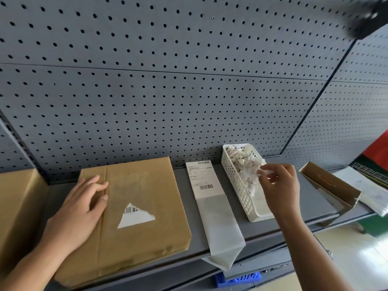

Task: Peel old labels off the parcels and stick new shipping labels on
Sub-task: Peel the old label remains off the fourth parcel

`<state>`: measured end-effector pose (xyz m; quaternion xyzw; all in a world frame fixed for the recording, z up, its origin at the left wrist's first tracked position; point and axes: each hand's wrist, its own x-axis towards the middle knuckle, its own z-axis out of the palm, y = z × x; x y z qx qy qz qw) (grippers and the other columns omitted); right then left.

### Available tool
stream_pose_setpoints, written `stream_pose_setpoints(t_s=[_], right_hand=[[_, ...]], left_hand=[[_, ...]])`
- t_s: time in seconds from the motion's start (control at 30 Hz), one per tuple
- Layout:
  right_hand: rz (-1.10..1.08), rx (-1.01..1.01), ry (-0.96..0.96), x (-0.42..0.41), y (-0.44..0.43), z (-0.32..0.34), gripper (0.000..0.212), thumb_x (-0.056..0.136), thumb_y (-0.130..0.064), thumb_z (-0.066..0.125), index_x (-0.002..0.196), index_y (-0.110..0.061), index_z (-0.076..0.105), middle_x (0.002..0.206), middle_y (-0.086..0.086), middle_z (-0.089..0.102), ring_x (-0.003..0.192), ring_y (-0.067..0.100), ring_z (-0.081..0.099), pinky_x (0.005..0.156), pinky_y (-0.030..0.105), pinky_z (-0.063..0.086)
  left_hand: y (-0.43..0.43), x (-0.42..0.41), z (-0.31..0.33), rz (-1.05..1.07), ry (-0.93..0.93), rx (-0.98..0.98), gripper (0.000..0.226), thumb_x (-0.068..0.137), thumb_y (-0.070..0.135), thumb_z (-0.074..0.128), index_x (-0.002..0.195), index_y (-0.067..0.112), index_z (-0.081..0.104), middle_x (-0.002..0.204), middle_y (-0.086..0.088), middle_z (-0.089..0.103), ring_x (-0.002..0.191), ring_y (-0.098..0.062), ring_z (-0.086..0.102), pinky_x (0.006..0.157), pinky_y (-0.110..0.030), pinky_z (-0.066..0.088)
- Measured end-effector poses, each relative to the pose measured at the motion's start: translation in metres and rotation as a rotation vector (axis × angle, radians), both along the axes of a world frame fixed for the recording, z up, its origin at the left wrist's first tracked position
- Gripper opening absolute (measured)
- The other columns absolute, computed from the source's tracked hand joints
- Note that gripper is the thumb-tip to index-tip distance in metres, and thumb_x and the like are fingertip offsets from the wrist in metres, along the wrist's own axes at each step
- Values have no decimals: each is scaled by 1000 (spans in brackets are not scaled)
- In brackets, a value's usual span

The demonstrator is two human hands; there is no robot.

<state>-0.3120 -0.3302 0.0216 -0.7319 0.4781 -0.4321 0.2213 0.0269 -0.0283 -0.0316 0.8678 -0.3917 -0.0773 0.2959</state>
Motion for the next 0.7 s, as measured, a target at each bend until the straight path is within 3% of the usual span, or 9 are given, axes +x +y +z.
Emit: stream_pose_setpoints(t_s=[0.13, 0.33, 0.47, 0.7], right_hand=[[-36, 29, 34, -2, -8, -9, 14, 90, -20, 72, 103, -18, 71, 111, -3, 51, 87, 12, 59, 79, 29, 51], [-14, 33, 162, -5, -23, -23, 12, 93, -24, 68, 103, -27, 73, 119, -2, 52, 109, 23, 57, 88, 41, 52], [-20, 50, 239, -5, -26, -30, 15, 96, -27, 63, 105, -27, 75, 127, 1, 53, 110, 23, 59, 73, 32, 47], [-77, 73, 305, -4, -15, -31, 20, 99, -29, 58, 109, -29, 75, 141, -7, 46, 124, 18, 48, 76, 36, 51]], left_hand=[[-2, 1, -2, 5, 0, -13, 37, 92, 62, 31, 126, 53, 42, 158, 28, 22, 153, -3, 9, 119, -57, 27], [-1, 0, -2, -3, 1, -31, 36, 91, 61, 32, 124, 54, 44, 154, 32, 23, 152, -3, 11, 120, -54, 26], [-1, -2, 0, -5, 17, -52, 23, 90, 61, 33, 112, 63, 42, 151, 34, 24, 151, -1, 14, 118, -52, 30], [-1, -2, 0, -1, 16, -52, 23, 90, 62, 32, 112, 65, 40, 151, 36, 22, 151, -1, 14, 116, -54, 32]])
